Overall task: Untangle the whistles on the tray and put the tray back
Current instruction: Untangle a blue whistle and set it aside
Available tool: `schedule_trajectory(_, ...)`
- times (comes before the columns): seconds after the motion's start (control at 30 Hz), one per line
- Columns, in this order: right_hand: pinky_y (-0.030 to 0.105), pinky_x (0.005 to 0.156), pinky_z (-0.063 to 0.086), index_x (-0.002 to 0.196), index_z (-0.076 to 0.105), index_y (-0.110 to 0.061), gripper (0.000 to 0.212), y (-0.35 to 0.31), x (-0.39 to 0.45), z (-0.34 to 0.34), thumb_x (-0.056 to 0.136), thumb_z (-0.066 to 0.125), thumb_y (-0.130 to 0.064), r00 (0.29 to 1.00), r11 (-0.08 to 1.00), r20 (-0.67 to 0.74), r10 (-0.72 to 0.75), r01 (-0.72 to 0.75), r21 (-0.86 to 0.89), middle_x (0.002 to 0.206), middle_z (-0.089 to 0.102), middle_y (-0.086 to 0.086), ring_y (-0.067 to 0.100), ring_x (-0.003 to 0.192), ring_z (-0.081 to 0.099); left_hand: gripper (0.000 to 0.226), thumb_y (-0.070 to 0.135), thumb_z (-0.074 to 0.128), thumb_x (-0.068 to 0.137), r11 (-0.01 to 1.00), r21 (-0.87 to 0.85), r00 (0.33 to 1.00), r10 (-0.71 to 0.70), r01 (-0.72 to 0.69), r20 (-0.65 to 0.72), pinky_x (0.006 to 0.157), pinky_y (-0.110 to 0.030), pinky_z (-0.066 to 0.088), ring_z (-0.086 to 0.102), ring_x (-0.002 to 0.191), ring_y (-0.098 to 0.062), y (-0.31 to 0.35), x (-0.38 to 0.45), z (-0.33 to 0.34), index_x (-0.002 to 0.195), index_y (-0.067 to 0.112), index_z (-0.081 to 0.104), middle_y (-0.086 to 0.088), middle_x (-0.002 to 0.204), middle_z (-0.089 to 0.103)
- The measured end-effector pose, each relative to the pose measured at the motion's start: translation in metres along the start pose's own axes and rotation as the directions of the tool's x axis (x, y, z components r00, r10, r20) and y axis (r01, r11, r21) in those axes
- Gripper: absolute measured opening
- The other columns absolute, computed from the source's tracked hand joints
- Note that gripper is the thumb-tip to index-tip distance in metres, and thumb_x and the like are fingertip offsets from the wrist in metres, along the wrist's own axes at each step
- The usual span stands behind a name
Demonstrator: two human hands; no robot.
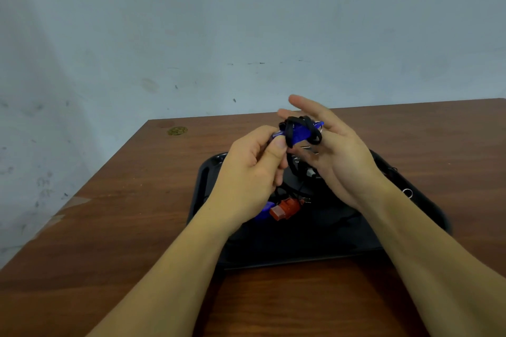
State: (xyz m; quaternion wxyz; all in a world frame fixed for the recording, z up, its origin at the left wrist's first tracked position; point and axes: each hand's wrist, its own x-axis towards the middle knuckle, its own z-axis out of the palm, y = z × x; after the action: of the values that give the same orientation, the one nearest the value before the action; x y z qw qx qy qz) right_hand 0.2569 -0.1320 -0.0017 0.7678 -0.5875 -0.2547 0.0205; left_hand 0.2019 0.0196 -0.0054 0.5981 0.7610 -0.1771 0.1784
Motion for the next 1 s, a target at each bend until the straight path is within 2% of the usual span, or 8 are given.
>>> schedule_trajectory(0.1,0.036,0.09,0.042,0.123,0.068,-0.015,0.041,0.003,-0.001,0.001,0.093,0.044,-0.004,0.99,0.991,0.132,0.044,-0.06,0.119,0.117,0.072,0.011,0.025,0.097,0.059,0.028,0.014,0.041,0.107,0.992,-0.116,0.998,-0.055,0.055,-0.001,0.045,-0.025,0.031,0.043,0.053,-0.016,0.001,0.0,0.0,0.091,0.0,0.059,-0.003,0.066,0.05)
schedule_trajectory(0.27,0.027,0.066,0.051,0.107,0.066,-0.004,0.032,0.003,0.0,-0.004,0.082,0.047,-0.011,0.985,0.989,0.159,0.062,-0.082,0.119,0.083,0.067,0.006,0.016,0.077,0.062,0.029,0.012,0.041,0.106,0.967,-0.239,0.996,-0.092,0.089,0.002,0.042,-0.023,0.03,0.042,0.052,-0.013,0.004,-0.001,0.0,0.088,0.004,0.061,0.0,0.064,0.051)
schedule_trajectory(0.43,0.015,0.041,0.024,0.106,0.07,-0.01,0.018,0.005,0.0,-0.003,0.098,0.054,-0.006,0.998,0.999,0.059,0.039,-0.04,0.02,0.068,0.05,0.001,0.008,0.054,0.038,0.03,0.014,0.042,0.106,0.947,-0.294,0.991,-0.13,0.127,0.009,0.043,-0.022,0.031,0.041,0.051,-0.013,0.003,-0.001,-0.001,0.086,0.006,0.062,-0.001,0.064,0.051)
schedule_trajectory(0.6,0.018,0.045,0.029,0.103,0.073,-0.012,0.016,0.003,-0.001,0.003,0.1,0.057,-0.009,0.994,0.985,-0.087,-0.067,0.052,-0.164,0.069,0.046,0.013,0.008,0.053,0.039,0.03,0.013,0.041,0.106,0.936,-0.309,0.986,-0.159,0.167,0.051,0.044,-0.022,0.031,0.042,0.052,-0.012,0.003,-0.001,0.0,0.086,0.007,0.062,-0.001,0.065,0.05)
schedule_trajectory(0.7,0.012,0.05,0.038,0.097,0.072,-0.015,0.024,0.002,-0.002,0.004,0.099,0.054,0.0,0.981,0.945,-0.097,-0.168,0.132,-0.299,0.055,0.057,-0.011,0.002,0.051,0.053,0.029,0.014,0.043,0.105,0.923,-0.332,0.98,-0.166,0.194,0.108,0.045,-0.022,0.033,0.044,0.053,-0.012,0.001,-0.002,0.0,0.086,0.007,0.063,-0.001,0.065,0.05)
schedule_trajectory(0.77,0.013,0.065,0.049,0.098,0.072,-0.022,0.03,0.001,-0.003,0.006,0.098,0.053,0.002,0.972,0.891,-0.061,-0.227,0.182,-0.415,0.07,0.071,-0.012,0.002,0.071,0.067,0.027,0.018,0.046,0.104,0.917,-0.351,0.979,-0.148,0.189,0.14,0.045,-0.022,0.035,0.045,0.054,-0.012,0.001,-0.002,0.0,0.085,0.009,0.064,0.0,0.065,0.051)
schedule_trajectory(0.87,0.03,0.082,0.054,0.098,0.073,-0.021,0.022,0.006,-0.003,0.006,0.101,0.054,-0.011,0.976,0.834,-0.019,-0.219,0.177,-0.523,0.089,0.073,-0.002,0.018,0.091,0.068,0.024,0.024,0.048,0.097,0.914,-0.377,0.983,-0.092,0.148,0.162,0.044,-0.022,0.036,0.046,0.054,-0.012,0.001,-0.002,0.001,0.086,0.009,0.064,-0.001,0.067,0.051)
schedule_trajectory(1.0,0.024,0.06,0.045,0.088,0.069,-0.037,0.033,0.014,0.001,0.001,0.103,0.051,-0.014,0.975,0.811,-0.06,-0.212,0.142,-0.567,0.069,0.063,-0.003,0.012,0.063,0.055,0.024,0.022,0.047,0.097,0.919,-0.387,0.994,-0.042,0.078,0.101,0.043,-0.021,0.034,0.044,0.052,-0.012,0.0,-0.001,0.001,0.086,0.01,0.065,-0.002,0.068,0.051)
